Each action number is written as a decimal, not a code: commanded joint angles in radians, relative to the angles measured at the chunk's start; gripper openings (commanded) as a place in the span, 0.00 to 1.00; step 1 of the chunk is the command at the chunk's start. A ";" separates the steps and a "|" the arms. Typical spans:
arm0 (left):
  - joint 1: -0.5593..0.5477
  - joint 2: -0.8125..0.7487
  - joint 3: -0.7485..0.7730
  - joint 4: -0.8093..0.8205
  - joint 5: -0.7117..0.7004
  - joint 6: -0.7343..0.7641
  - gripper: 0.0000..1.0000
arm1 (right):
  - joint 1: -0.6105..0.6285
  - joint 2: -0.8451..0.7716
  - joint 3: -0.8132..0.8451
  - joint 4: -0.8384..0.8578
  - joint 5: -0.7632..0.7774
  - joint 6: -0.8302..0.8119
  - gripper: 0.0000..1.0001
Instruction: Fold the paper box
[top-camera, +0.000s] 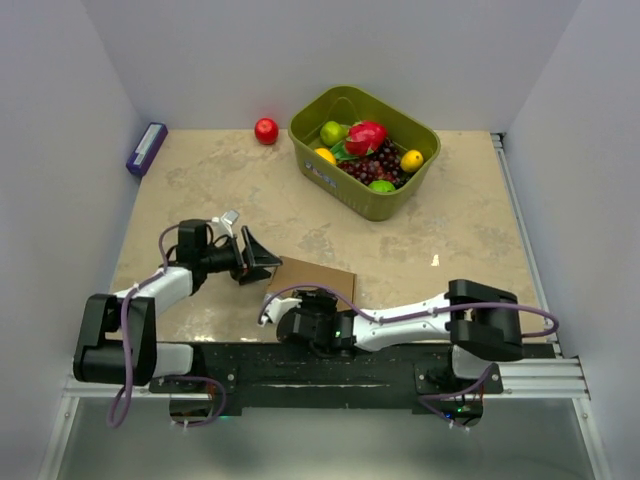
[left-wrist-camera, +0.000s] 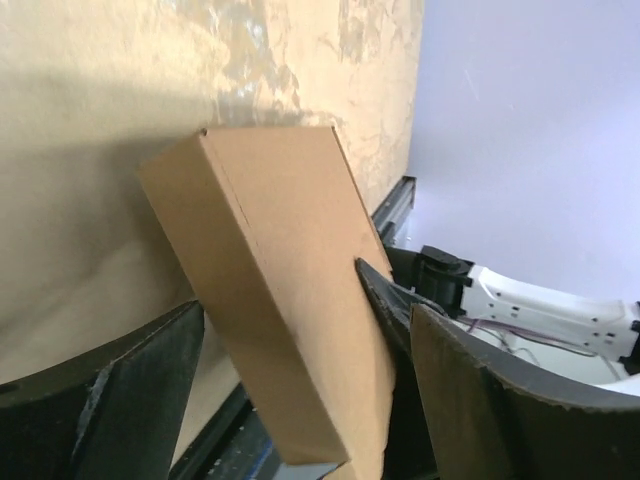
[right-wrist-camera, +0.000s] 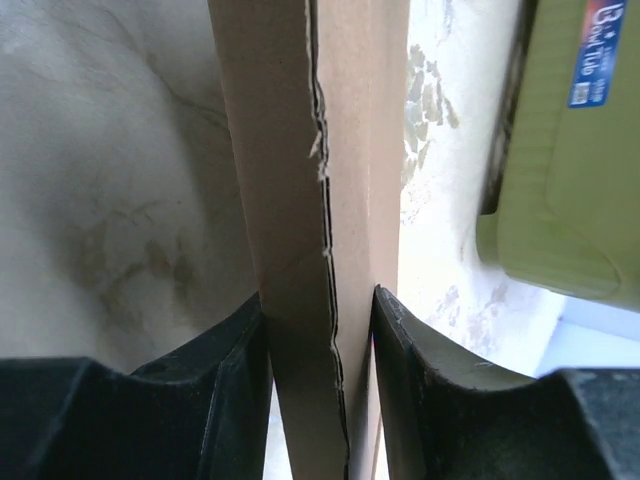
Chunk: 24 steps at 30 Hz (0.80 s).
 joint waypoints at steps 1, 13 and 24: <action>0.058 -0.063 0.094 -0.137 -0.049 0.153 0.88 | -0.077 -0.094 0.068 -0.234 -0.245 0.086 0.09; 0.118 -0.225 0.273 -0.279 -0.278 0.415 0.86 | -0.294 -0.272 0.101 -0.342 -0.646 0.088 0.02; -0.124 -0.494 0.204 -0.301 -0.307 0.717 0.80 | -0.461 -0.272 0.090 -0.222 -0.937 0.122 0.02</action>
